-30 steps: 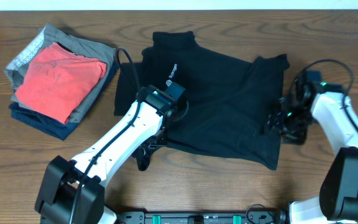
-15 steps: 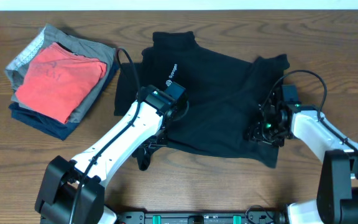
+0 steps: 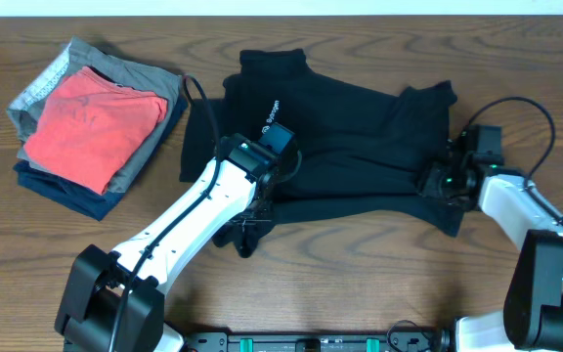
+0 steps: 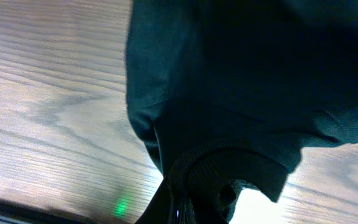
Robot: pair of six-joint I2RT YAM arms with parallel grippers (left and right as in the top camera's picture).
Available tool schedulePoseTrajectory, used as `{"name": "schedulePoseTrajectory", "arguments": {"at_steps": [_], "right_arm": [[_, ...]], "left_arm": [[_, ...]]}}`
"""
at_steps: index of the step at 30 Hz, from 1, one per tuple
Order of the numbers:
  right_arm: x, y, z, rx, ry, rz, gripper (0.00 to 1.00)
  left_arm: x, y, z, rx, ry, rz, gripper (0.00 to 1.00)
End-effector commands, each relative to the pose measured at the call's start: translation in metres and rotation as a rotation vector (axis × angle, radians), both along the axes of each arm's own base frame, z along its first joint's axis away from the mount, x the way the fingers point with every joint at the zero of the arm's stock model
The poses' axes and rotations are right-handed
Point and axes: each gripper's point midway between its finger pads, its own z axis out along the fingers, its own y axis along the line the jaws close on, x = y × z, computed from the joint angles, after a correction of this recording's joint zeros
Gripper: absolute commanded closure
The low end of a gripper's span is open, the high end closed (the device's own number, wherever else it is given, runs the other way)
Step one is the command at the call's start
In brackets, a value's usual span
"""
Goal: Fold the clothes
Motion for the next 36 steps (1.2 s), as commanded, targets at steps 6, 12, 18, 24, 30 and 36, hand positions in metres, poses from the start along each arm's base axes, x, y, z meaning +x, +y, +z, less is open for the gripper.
{"name": "schedulePoseTrajectory", "arguments": {"at_steps": [6,12,18,24,30,36], "right_arm": [[-0.044,-0.009,-0.001,-0.016,0.215,0.05,0.2],[-0.089,-0.028,-0.002,-0.118,0.411,-0.044,0.18],[-0.112,-0.074,0.005,-0.271,0.494,-0.245,0.17],[-0.109,-0.086,0.012,-0.211,0.481,-0.324,0.16],[-0.09,-0.043,0.026,0.001,0.42,-0.14,0.14],[-0.088,-0.026,0.029,0.089,0.403,-0.113,0.14]], "left_arm": [[-0.017,-0.024,0.003,-0.147,0.079,0.023,0.94],[-0.054,-0.067,0.007,-0.325,0.233,-0.023,0.94],[-0.094,-0.09,0.013,-0.352,0.339,-0.111,0.93],[-0.112,-0.071,0.012,-0.217,0.363,-0.157,0.94],[-0.087,-0.036,0.01,-0.038,0.249,-0.119,0.94],[-0.074,-0.041,0.007,-0.057,0.193,-0.118,0.94]]}}
